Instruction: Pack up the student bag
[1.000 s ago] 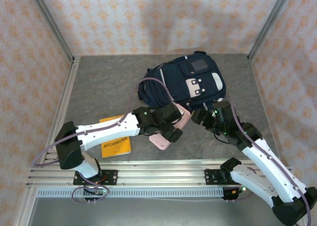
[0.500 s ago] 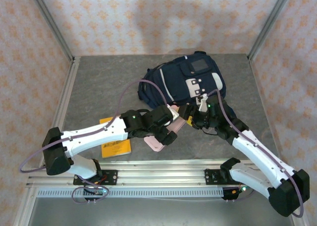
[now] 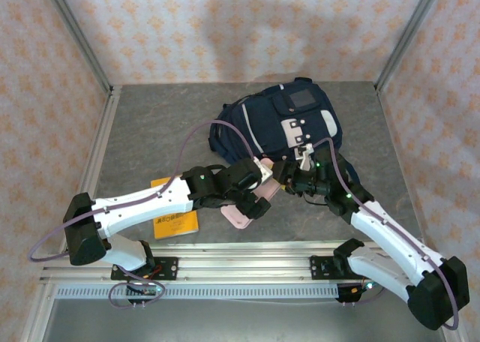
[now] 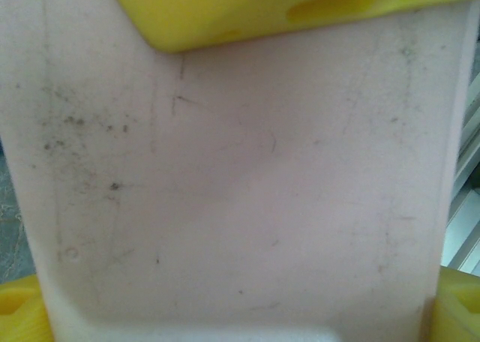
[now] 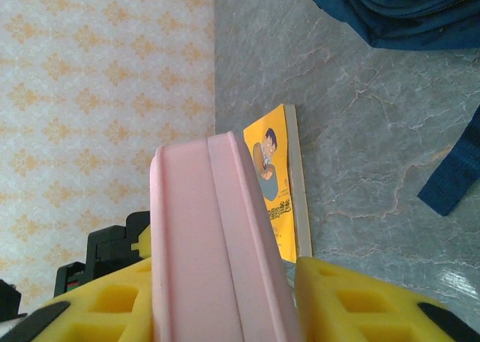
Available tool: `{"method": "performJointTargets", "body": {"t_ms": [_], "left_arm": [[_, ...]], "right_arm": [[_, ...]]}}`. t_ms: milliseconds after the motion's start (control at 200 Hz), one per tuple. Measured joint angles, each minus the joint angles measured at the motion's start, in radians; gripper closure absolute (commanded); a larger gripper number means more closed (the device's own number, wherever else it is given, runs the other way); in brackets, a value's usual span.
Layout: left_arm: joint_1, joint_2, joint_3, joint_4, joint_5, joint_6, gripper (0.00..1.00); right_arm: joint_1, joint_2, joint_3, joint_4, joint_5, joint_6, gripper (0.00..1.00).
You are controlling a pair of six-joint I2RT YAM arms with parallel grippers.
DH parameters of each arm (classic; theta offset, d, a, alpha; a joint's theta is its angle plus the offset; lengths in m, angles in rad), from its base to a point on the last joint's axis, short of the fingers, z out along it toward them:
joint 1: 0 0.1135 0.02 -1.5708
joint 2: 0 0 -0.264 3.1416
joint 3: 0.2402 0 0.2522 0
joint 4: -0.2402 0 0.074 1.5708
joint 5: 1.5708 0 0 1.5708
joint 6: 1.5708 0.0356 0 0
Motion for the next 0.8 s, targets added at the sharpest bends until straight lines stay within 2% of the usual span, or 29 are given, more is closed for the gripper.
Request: {"method": "performJointTargets", "body": {"t_ms": [390, 540, 801], "left_arm": [[0.000, -0.010, -0.006, 0.008, 0.016, -0.005, 0.04], [0.012, -0.010, -0.006, 0.012, 0.004, -0.039, 0.00], [0.095, -0.043, -0.030, 0.079, 0.121, -0.125, 0.00]], "right_arm": [[0.000, -0.035, -0.021, 0.006, 0.018, -0.005, 0.70], [-0.004, -0.046, -0.025, -0.001, 0.068, 0.022, 0.70], [-0.058, -0.109, -0.055, 0.007, 0.122, 0.076, 0.75]]}}
